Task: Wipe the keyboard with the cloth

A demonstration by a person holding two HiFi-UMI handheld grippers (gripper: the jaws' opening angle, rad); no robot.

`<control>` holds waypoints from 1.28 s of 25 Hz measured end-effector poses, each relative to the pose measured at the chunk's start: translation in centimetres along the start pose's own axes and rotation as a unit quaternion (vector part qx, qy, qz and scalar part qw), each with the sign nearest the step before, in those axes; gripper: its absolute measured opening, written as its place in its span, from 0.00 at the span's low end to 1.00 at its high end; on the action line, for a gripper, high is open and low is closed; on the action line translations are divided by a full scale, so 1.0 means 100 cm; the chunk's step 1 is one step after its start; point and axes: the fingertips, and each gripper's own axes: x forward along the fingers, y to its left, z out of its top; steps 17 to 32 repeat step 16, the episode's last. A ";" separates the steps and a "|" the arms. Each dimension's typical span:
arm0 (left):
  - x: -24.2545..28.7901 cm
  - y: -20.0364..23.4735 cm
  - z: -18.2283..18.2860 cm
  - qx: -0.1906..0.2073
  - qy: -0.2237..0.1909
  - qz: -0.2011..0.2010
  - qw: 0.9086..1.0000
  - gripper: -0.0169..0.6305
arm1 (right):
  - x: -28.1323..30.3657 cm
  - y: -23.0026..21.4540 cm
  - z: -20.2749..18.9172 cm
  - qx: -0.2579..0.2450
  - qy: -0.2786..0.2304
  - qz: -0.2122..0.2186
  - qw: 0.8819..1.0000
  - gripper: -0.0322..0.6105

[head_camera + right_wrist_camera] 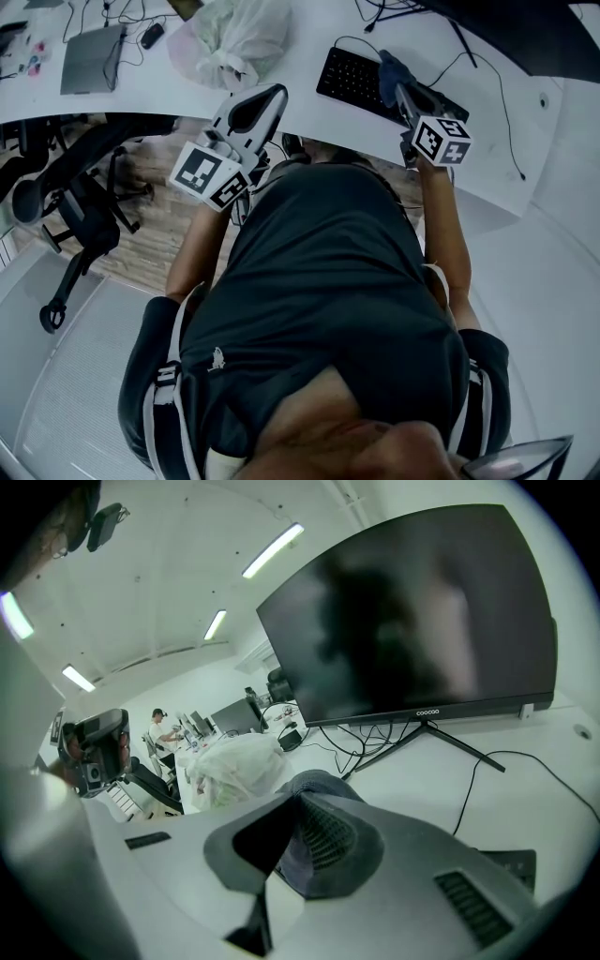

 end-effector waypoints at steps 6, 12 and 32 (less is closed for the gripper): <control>-0.003 0.008 0.001 0.002 0.004 0.009 1.000 0.03 | 0.004 0.004 0.003 -0.001 0.007 0.006 1.000 0.09; -0.006 0.029 0.009 0.019 -0.005 0.005 1.000 0.04 | 0.001 0.003 0.004 -0.005 0.009 -0.007 1.000 0.10; -0.020 0.050 0.015 0.040 -0.003 0.002 0.999 0.04 | 0.006 0.014 -0.003 -0.003 0.012 -0.012 1.000 0.10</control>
